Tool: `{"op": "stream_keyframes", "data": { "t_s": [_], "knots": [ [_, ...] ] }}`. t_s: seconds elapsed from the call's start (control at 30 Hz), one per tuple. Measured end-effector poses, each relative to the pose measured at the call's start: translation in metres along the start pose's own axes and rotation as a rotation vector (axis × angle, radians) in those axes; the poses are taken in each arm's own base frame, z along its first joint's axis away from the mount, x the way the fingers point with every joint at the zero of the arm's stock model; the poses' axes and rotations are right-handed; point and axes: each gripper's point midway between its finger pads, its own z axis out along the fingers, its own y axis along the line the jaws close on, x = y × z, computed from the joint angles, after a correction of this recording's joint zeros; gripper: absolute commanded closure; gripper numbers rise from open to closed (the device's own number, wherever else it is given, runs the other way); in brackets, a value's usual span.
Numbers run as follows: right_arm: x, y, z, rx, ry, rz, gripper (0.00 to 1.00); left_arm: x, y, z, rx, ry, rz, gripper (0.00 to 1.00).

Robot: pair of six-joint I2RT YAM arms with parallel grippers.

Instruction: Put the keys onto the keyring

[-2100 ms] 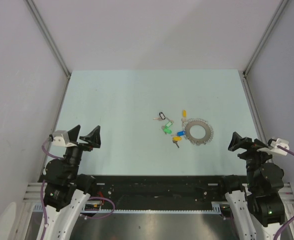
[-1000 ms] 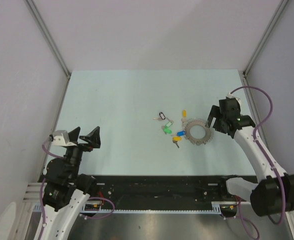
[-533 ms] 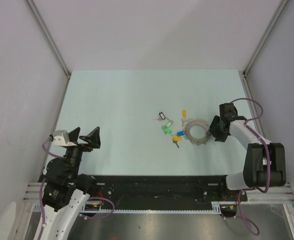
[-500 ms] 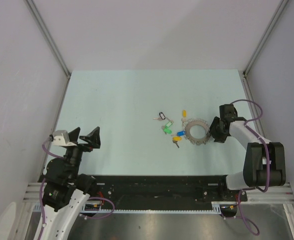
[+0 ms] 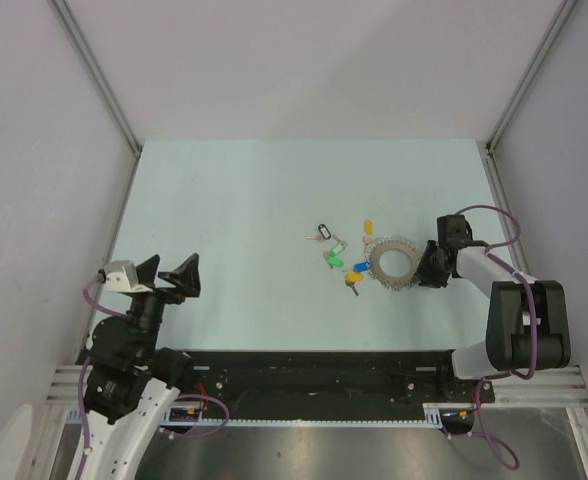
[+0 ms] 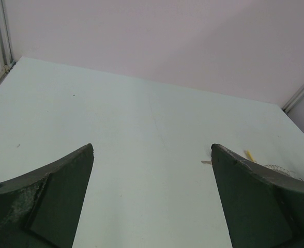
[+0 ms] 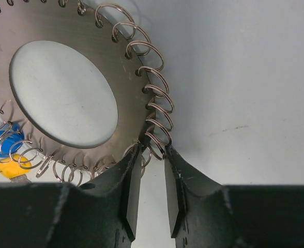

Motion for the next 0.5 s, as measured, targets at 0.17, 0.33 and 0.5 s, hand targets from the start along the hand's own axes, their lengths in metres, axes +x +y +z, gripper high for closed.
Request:
{"op": "stream_keyframes", "data": {
  "t_s": [0.17, 0.33, 0.5],
  "knots": [
    [-0.0009, 0.0003, 0.0002, -0.002, -0.006, -0.002, 0.73, -0.0021, -0.0003, -0.0005, 0.001, -0.004, -0.001, 0.0],
    [-0.001, 0.0002, -0.0003, -0.004, -0.009, -0.003, 0.78, -0.0028, -0.0005, -0.0007, 0.001, -0.006, -0.002, 0.0],
    [-0.0047, 0.0012, -0.0042, -0.008, -0.032, -0.01, 0.81, -0.003, -0.0005, -0.0007, 0.001, -0.006, -0.001, 0.0]
  ]
}}
